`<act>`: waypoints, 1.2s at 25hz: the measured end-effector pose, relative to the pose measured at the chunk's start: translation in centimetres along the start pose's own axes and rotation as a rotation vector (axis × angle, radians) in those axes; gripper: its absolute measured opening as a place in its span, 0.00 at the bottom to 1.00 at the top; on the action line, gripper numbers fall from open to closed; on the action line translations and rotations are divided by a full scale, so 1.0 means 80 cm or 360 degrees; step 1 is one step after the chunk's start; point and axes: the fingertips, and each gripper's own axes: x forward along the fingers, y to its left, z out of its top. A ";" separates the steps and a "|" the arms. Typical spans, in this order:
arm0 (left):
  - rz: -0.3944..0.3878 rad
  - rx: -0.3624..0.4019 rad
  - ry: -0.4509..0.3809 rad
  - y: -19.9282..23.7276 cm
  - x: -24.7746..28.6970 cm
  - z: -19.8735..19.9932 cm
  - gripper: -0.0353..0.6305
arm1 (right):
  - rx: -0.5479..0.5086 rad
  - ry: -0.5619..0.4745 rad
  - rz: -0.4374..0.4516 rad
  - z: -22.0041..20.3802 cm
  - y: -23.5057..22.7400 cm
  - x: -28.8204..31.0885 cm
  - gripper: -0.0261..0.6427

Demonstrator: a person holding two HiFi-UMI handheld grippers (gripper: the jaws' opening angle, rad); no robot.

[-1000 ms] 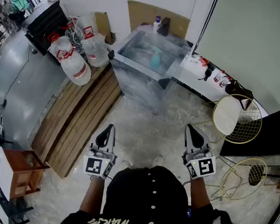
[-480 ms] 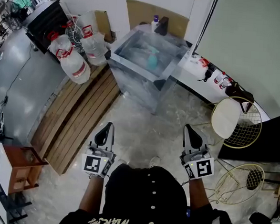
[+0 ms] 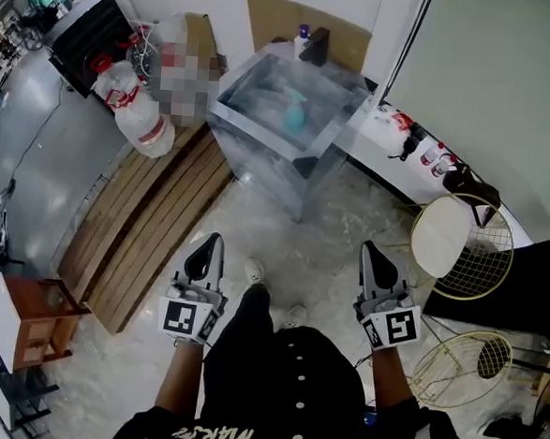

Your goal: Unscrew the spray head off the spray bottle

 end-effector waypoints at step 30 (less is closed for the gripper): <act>-0.0320 0.0005 -0.0073 0.162 0.259 0.033 0.09 | -0.0069 0.0028 -0.0170 0.011 -0.071 0.269 0.06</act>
